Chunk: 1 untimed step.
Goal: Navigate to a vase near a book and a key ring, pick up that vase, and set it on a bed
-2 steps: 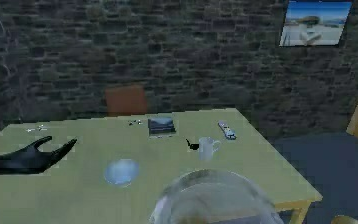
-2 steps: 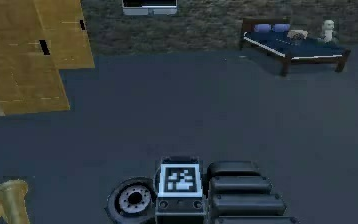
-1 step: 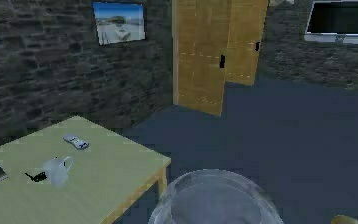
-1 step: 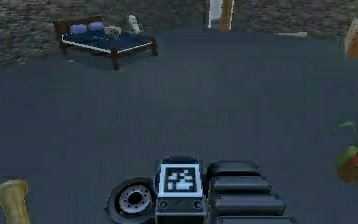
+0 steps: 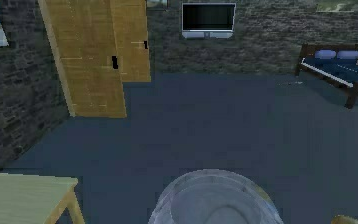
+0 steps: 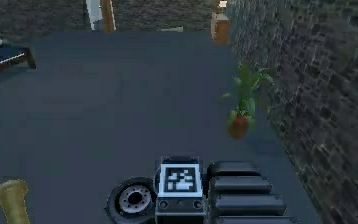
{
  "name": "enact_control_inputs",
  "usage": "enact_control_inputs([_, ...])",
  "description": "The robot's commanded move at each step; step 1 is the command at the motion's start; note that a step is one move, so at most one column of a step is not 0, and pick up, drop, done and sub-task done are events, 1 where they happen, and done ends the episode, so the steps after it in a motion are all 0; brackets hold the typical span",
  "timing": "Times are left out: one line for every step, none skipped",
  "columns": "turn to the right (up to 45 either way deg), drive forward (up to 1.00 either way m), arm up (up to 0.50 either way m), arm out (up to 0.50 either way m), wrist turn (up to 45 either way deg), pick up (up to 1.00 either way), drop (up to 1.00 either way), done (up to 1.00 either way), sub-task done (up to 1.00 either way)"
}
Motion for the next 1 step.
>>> enact_control_inputs([0.0, 0.95, 0.0, 0.0, 0.0, 0.0, 0.0, 0.0, 0.0])
